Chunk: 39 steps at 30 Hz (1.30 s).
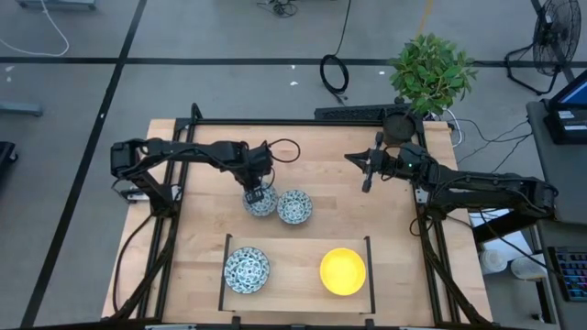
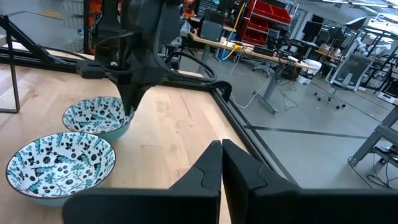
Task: Pick & Place Mini bowls
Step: Stack the left white bowl on the white bowl on the shelf
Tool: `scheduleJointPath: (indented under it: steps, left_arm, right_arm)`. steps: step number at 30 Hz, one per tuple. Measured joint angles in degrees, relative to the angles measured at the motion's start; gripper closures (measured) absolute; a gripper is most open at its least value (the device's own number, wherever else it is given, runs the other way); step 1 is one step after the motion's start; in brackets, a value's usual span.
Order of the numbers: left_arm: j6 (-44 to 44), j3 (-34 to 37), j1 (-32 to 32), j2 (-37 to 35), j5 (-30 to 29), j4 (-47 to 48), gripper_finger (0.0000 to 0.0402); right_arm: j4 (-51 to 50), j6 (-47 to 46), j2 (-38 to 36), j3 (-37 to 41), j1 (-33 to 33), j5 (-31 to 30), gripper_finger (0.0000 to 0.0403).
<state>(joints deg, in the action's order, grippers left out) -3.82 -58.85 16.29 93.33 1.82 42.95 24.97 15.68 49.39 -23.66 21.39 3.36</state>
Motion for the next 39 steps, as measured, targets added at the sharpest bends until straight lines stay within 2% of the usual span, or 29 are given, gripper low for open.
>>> scheduleJointPath:
  steps: [5, 18, 28, 33, 36, 39]
  left_arm:
    - [-0.8, 0.2, 0.0, -2.9, -0.3, 0.8, 0.0392]
    - [-4.6, 0.1, -0.8, -14.0, -10.1, 7.4, 0.0389]
    - [-9.4, -0.2, -0.8, -19.8, -11.5, 13.1, 0.0385]
    - [-16.2, -5.8, -0.7, -20.0, -10.8, 23.1, 0.0393]
    - [-20.6, -11.1, -0.7, -19.9, -10.6, 29.9, 0.0382]
    - [-22.0, -17.1, -0.7, -19.8, -8.4, 35.3, 0.0388]
  right_arm:
    - [0.0, 0.0, 0.0, 0.0, 0.0, 0.0, 0.0403]
    - [-0.1, 0.0, 0.0, 0.0, 0.0, 0.0, 0.0403]
    - [0.1, -1.0, 0.0, 0.0, 0.0, 0.0, 0.0403]
    - [0.1, -1.5, 0.0, 0.0, 0.0, 0.0, 0.0403]
    - [0.1, -1.5, 0.0, 0.0, 0.0, 0.0, 0.0403]
    - [0.4, -1.5, 0.0, 0.0, 0.0, 0.0, 0.0403]
